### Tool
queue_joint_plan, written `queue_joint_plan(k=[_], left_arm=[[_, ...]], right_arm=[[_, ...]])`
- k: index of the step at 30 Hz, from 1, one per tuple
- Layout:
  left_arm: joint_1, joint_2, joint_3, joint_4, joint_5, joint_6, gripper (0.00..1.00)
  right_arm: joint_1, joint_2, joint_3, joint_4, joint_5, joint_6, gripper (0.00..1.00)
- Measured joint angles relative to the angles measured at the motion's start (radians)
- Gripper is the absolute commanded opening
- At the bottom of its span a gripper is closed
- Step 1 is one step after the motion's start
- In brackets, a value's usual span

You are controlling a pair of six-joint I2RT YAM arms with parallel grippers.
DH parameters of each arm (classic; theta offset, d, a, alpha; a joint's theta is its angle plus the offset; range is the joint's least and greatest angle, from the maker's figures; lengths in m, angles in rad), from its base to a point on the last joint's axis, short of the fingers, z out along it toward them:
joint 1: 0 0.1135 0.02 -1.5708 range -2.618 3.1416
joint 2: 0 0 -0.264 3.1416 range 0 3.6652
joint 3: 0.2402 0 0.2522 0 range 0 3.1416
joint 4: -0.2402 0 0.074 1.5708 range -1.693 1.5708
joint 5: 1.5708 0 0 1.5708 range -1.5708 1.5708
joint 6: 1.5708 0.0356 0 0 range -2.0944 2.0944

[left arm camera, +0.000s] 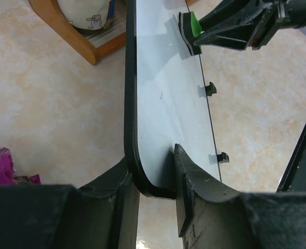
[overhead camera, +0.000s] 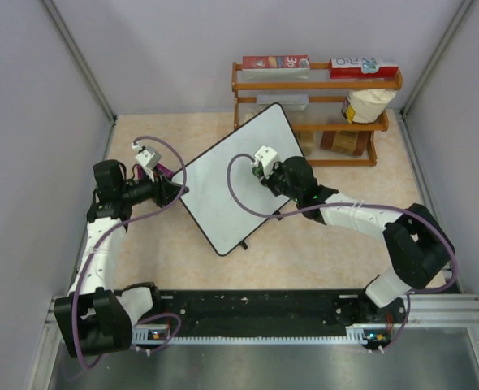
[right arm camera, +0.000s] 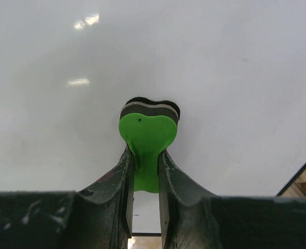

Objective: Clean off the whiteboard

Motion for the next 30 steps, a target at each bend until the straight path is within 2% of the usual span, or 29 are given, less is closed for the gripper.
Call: queue_joint_plan(k=[14,30], left_arm=[[0.0,0.0,0.0,-0.001,-0.008,0.0,0.0],[0.0,-0.005,0.0,0.0,-0.009,0.001,0.0]], right_arm=[[0.255,0.018,0.02,-0.02,0.09,0.007,0.0],[0.422,0.07,0.077,-0.061,0.107,0.008,0.0]])
